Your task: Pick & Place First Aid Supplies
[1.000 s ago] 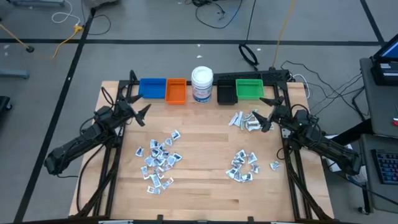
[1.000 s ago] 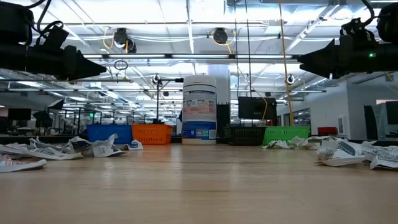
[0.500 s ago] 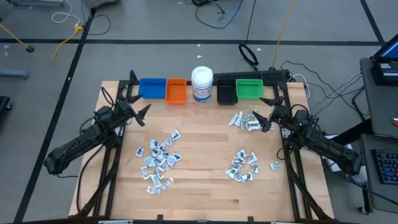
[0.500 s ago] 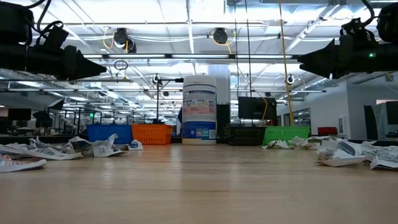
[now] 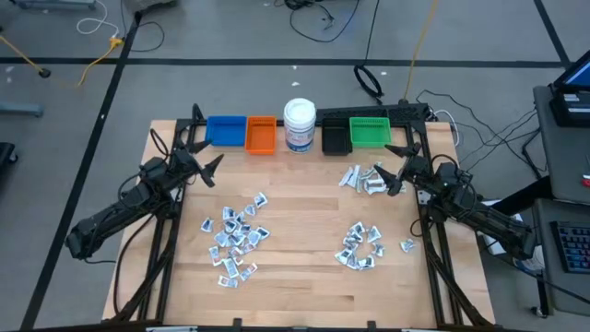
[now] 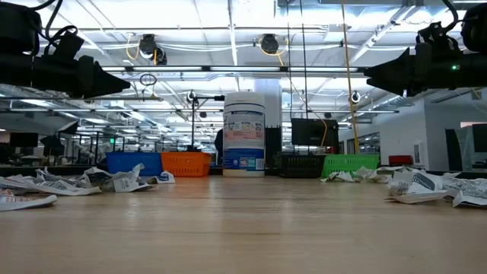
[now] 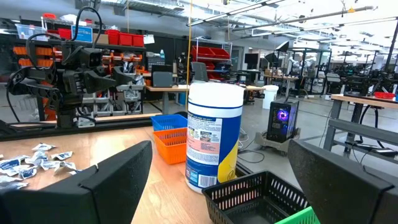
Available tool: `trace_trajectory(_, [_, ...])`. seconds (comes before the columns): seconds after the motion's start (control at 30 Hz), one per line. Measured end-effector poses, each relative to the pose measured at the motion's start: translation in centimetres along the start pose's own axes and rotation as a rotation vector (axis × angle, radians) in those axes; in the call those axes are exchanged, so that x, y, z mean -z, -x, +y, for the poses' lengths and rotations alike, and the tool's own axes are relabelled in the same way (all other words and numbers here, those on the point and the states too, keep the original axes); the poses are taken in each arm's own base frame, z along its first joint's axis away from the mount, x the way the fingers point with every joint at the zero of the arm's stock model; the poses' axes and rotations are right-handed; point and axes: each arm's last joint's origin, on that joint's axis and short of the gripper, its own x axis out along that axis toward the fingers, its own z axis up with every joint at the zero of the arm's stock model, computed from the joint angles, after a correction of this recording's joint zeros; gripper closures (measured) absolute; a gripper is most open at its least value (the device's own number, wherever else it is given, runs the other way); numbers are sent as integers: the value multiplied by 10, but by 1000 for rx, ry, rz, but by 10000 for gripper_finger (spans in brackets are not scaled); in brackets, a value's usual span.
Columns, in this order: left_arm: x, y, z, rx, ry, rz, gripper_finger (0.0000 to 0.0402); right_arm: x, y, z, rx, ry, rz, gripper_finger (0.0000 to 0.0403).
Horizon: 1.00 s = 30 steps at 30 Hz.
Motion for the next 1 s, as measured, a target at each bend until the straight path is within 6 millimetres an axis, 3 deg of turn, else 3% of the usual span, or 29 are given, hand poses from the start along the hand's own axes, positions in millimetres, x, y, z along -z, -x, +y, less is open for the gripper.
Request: trace_trajectory(1.0, [0,0,0,0,0,-1,91,0,0,-1,26,-30,2,32])
